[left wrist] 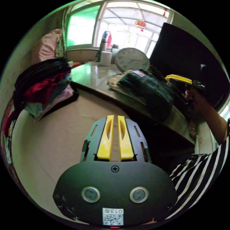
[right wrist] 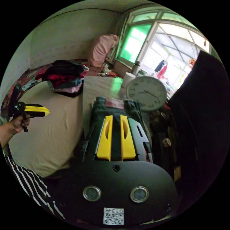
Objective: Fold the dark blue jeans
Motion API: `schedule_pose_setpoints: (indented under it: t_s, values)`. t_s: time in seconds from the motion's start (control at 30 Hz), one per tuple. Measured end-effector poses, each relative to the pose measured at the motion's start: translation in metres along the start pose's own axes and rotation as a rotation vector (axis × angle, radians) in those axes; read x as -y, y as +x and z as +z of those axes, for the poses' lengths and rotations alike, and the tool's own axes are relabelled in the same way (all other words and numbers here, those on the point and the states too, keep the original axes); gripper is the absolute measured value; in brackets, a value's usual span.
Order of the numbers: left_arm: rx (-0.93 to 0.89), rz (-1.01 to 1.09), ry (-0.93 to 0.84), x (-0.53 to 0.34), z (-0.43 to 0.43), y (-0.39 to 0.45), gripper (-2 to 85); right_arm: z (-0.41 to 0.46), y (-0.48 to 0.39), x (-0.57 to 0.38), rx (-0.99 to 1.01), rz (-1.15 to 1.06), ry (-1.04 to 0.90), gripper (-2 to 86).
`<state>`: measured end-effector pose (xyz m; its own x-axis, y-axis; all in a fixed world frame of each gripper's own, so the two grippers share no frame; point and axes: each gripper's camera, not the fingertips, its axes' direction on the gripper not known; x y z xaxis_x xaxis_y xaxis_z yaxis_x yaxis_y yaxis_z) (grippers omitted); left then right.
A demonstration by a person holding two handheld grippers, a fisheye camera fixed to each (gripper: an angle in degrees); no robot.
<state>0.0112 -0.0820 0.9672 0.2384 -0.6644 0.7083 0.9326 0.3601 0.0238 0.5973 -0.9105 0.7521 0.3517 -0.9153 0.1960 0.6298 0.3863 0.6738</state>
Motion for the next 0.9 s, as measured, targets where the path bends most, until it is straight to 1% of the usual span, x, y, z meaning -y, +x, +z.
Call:
schedule_pose_setpoints:
  t_s: [0.07,0.17,0.3,0.37,0.5,0.6,0.67,0.73,0.8,0.9]
  values:
    - [-0.051,0.031,-0.001,-0.001,0.006,0.019,8.1,-0.009,0.022,-0.02,-0.012,0.045,-0.031,8.9]
    - [-0.102,0.01,0.008,-0.002,0.011,0.029,10.7,-0.013,0.054,-0.043,-0.014,0.105,-0.047,10.2]
    - [-0.147,-0.035,0.013,-0.001,0.024,0.036,12.5,0.001,0.092,-0.053,0.021,0.118,-0.088,11.3]
    - [-0.169,-0.028,-0.018,0.003,0.041,0.045,13.5,0.007,0.107,-0.054,0.056,0.121,-0.102,11.9]
    - [-0.176,-0.062,-0.037,0.004,0.069,0.054,14.8,0.019,0.122,-0.054,0.184,0.057,-0.086,12.7]
    - [-0.228,-0.115,-0.093,-0.005,0.091,0.06,16.3,0.031,0.117,-0.049,0.207,-0.035,-0.103,13.3]
    - [-0.213,-0.128,-0.112,-0.02,0.096,0.067,15.3,0.04,0.115,-0.046,0.247,-0.054,-0.125,13.0]
    - [-0.166,-0.109,-0.1,-0.033,0.09,0.073,13.4,0.048,0.112,-0.047,0.387,-0.06,-0.173,10.6]
    - [-0.128,-0.103,-0.087,-0.049,0.081,0.076,11.3,0.046,0.11,-0.05,0.405,-0.04,-0.182,8.3]
    - [-0.114,-0.11,-0.059,-0.075,0.063,0.08,8.4,0.034,0.099,-0.053,0.463,-0.072,-0.178,5.3]
